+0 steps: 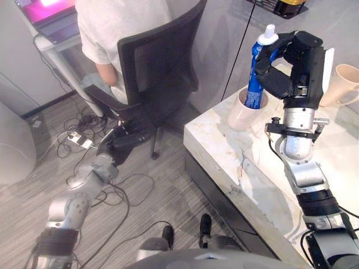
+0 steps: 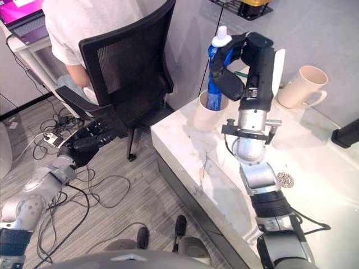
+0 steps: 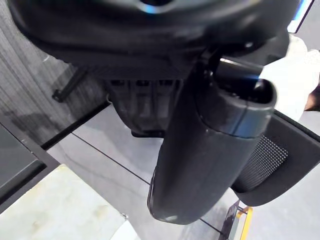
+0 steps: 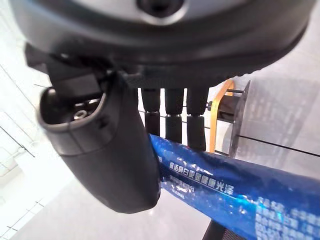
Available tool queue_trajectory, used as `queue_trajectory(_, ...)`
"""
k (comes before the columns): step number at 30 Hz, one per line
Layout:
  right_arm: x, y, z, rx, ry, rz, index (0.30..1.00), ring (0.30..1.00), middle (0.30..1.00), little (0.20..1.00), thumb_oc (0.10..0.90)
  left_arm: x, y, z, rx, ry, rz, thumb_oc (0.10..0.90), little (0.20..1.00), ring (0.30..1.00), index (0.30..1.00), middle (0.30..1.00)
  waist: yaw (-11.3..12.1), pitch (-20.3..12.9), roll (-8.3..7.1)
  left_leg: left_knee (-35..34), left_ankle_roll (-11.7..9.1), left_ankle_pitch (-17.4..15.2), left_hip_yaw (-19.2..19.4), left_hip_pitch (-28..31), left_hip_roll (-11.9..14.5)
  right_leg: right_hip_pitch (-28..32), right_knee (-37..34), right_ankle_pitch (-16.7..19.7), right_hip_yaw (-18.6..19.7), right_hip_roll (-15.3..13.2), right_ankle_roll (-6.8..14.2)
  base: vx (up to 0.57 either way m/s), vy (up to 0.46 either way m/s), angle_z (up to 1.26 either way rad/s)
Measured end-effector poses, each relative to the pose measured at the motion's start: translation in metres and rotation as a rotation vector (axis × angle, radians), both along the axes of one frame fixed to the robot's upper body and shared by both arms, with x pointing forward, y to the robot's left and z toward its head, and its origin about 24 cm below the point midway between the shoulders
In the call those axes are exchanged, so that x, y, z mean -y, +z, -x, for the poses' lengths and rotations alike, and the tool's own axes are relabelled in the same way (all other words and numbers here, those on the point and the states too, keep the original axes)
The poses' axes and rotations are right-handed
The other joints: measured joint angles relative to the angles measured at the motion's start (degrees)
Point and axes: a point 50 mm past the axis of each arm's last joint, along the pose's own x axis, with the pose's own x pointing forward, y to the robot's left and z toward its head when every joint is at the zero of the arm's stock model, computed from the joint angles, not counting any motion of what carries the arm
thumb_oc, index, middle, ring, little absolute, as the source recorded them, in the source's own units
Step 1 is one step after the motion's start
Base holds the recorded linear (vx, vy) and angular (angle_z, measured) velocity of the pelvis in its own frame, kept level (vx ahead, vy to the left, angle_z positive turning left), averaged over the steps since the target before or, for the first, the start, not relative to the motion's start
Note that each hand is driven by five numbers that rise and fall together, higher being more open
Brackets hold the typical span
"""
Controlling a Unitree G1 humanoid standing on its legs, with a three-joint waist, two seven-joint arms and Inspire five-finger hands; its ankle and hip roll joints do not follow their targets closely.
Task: Organize the bathroom.
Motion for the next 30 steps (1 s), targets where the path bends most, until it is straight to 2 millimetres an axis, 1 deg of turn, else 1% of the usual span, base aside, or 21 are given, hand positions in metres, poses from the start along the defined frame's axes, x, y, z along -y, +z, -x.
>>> queue_trajectory(7, 0.000, -0.002, 0.004, 0.012, -0.003, -0.011, 0.300, 0.300, 0.300, 0.300, 0.400, -0.001, -0.001, 0.000, -0.006, 0.012, -0.003, 0.800, 0.900, 0.900, 0.900, 0.900, -0.1, -0.2, 0.33, 0.0, 0.0, 0.0, 0.1, 0.0, 0.0, 0.0, 0.0, 0.0, 0.1, 0.0, 0.0, 0.00, 0.000, 0.00)
queue_trajectory(10, -0.001, -0.006, 0.007, 0.004, 0.003, -0.019, 0.300, 0.300, 0.300, 0.300, 0.400, -0.001, -0.001, 0.000, -0.007, 0.012, -0.002, 0.800, 0.900, 0.900, 0.900, 0.900, 0.0, -0.3, 0.54, 0.0, 0.0, 0.0, 0.1, 0.1, 0.0, 0.0, 0.0, 0.0, 0.1, 0.0, 0.0, 0.00, 0.000, 0.00)
queue_trajectory(13, -0.004, -0.014, 0.010, -0.010, 0.013, -0.057, 0.300, 0.300, 0.300, 0.300, 0.400, -0.002, -0.004, 0.003, -0.018, 0.016, -0.002, 0.800, 0.900, 0.900, 0.900, 0.900, -0.2, -0.4, 0.64, 0.0, 0.0, 0.0, 0.4, 0.2, 0.0, 0.0, 0.0, 0.0, 0.3, 0.0, 0.0, 0.01, -0.005, -0.04)
queue_trajectory(14, -0.004, -0.020, 0.012, -0.027, 0.013, -0.064, 0.300, 0.300, 0.300, 0.300, 0.400, -0.002, -0.006, 0.006, -0.029, 0.018, -0.001, 0.800, 0.900, 0.900, 0.900, 0.900, -0.3, -0.5, 0.75, 0.0, 0.0, -0.1, 0.5, 0.2, 0.0, 0.0, 0.0, 0.0, 0.3, 0.0, 0.0, 0.00, 0.000, 0.00)
queue_trajectory(18, -0.004, -0.031, 0.015, -0.064, 0.015, -0.084, 0.300, 0.300, 0.300, 0.300, 0.400, -0.003, -0.011, 0.011, -0.049, 0.023, -0.001, 0.800, 0.900, 0.900, 0.900, 0.900, -0.3, -0.5, 0.84, -0.1, 0.0, -0.2, 0.7, 0.2, 0.0, 0.0, 0.0, 0.0, 0.6, 0.0, 0.0, 0.00, 0.001, -0.01)
queue_trajectory(24, -0.005, -0.031, 0.015, -0.070, 0.029, -0.074, 0.300, 0.300, 0.300, 0.300, 0.400, -0.004, -0.016, 0.015, -0.067, 0.029, -0.001, 0.800, 0.900, 0.900, 0.900, 0.900, -0.4, -0.6, 0.95, 0.0, 0.0, -0.3, 0.9, 0.2, 0.0, 0.0, 0.0, 0.0, 0.8, 0.1, 0.0, 0.00, 0.000, -0.01)
queue_trajectory(26, -0.005, -0.031, 0.015, -0.070, 0.030, -0.074, 0.309, 0.309, 0.309, 0.309, 0.406, -0.004, -0.016, 0.015, -0.070, 0.029, -0.001, 0.800, 0.900, 0.900, 0.900, 0.900, -0.4, -0.6, 0.95, 0.0, 0.0, -0.3, 0.9, 0.3, 0.0, 0.0, 0.0, 0.0, 0.8, 0.1, 0.0, 0.00, 0.000, 0.00)
queue_trajectory(27, -0.005, -0.031, 0.015, -0.072, 0.032, -0.077, 0.665, 0.665, 0.665, 0.665, 0.643, -0.004, -0.016, 0.015, -0.071, 0.031, -0.001, 0.800, 0.900, 0.900, 0.900, 0.900, -0.4, -0.6, 0.95, 0.0, 0.0, -0.3, 0.9, 0.3, 0.0, 0.0, 0.0, 0.0, 0.8, 0.1, 0.0, 0.00, 0.000, 0.00)
queue_trajectory(28, -0.005, -0.032, 0.015, -0.074, 0.034, -0.079, 0.844, 0.844, 0.844, 0.844, 0.762, -0.004, -0.016, 0.015, -0.071, 0.032, -0.001, 0.800, 0.900, 0.900, 0.900, 0.900, -0.4, -0.6, 0.95, 0.0, 0.0, -0.3, 0.9, 0.3, 0.0, 0.0, 0.0, 0.0, 0.8, 0.1, 0.0, 0.00, 0.000, 0.00)
queue_trajectory(29, -0.005, -0.032, 0.015, -0.078, 0.034, -0.080, 0.900, 0.900, 0.900, 0.900, 0.800, -0.004, -0.017, 0.015, -0.071, 0.033, 0.000, 0.800, 0.900, 0.900, 0.900, 0.900, -0.4, -0.6, 0.95, 0.0, 0.0, -0.3, 0.9, 0.3, 0.0, 0.0, 0.0, 0.0, 0.8, 0.1, 0.0, 0.00, 0.000, 0.00)
queue_trajectory(30, -0.005, -0.034, 0.016, -0.086, 0.037, -0.078, 0.900, 0.900, 0.900, 0.900, 0.800, -0.004, -0.017, 0.015, -0.072, 0.033, 0.000, 0.800, 0.900, 0.900, 0.900, 0.900, -0.4, -0.6, 0.95, 0.0, 0.0, -0.3, 0.9, 0.3, 0.0, 0.0, 0.0, 0.0, 0.8, 0.1, 0.0, 0.00, 0.000, 0.00)
